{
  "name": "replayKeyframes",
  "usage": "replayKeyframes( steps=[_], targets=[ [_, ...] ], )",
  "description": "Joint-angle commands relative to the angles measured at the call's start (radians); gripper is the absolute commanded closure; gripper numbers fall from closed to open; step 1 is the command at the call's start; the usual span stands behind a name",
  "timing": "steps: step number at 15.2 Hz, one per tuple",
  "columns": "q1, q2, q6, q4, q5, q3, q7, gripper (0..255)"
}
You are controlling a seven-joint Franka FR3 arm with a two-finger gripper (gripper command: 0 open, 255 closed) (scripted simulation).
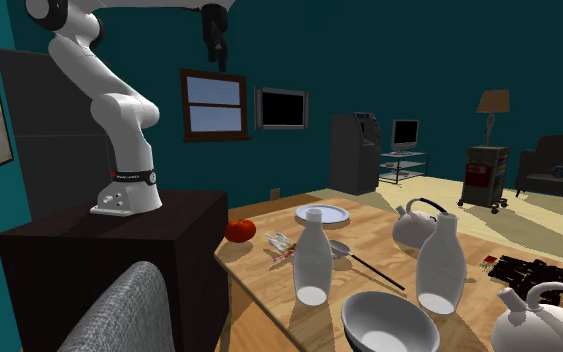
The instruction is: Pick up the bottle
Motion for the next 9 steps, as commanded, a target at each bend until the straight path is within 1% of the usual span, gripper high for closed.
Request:
replayKeyframes(
  steps=[1, 5, 9],
  targets=[
    [0.000, 0.000, 0.000, 0.000, 0.000, 0.000, 0.000, 0],
    [-0.007, 0.049, 0.137, -0.076, -0.020, -0.050, -0.045, 0],
    [-0.013, 0.123, 0.276, -0.130, -0.035, -0.100, -0.091, 0]
  ],
)
